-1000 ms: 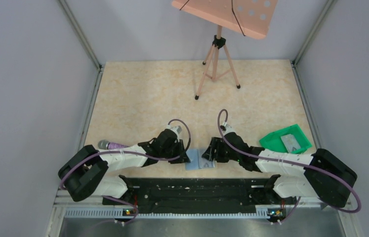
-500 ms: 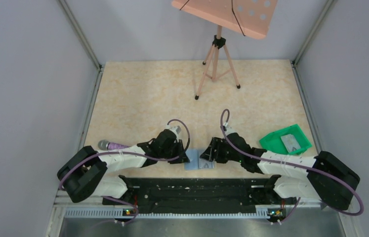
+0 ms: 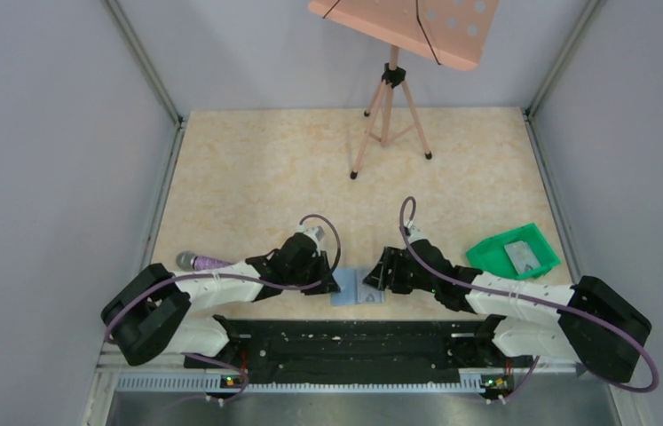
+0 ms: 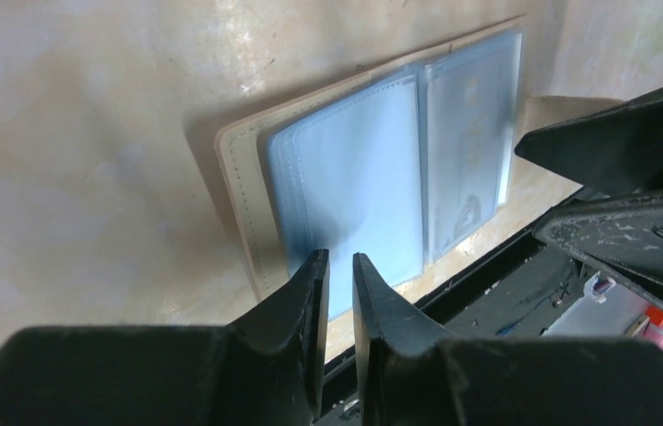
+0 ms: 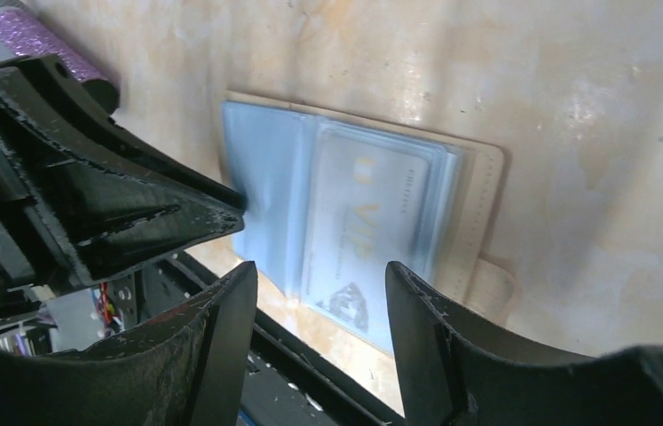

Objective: Take the credit cards out of the card holder
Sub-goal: Remove the credit card from the card holder.

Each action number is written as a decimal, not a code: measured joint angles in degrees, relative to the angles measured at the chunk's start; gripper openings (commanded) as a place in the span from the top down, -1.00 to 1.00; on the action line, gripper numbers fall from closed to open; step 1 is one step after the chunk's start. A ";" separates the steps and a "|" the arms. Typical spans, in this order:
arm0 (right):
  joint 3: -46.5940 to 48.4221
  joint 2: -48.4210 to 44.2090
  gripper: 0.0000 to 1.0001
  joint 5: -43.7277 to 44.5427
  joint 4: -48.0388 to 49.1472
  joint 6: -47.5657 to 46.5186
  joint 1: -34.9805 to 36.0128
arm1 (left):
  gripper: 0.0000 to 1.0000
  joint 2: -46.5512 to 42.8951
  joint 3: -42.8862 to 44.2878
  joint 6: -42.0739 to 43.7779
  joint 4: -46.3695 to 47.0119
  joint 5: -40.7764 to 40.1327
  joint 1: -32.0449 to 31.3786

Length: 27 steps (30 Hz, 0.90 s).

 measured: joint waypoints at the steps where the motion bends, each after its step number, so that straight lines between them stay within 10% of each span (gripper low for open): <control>1: 0.00 0.02 -0.11 0.31 -0.39 -0.02 0.00 | 0.56 -0.31 0.00 -0.04 -0.46 -0.22 0.00; 27: 0.20 3.17 -0.09 1.22 -0.33 -2.34 -1.29 | 0.49 -0.46 3.08 0.44 -5.46 -0.98 0.00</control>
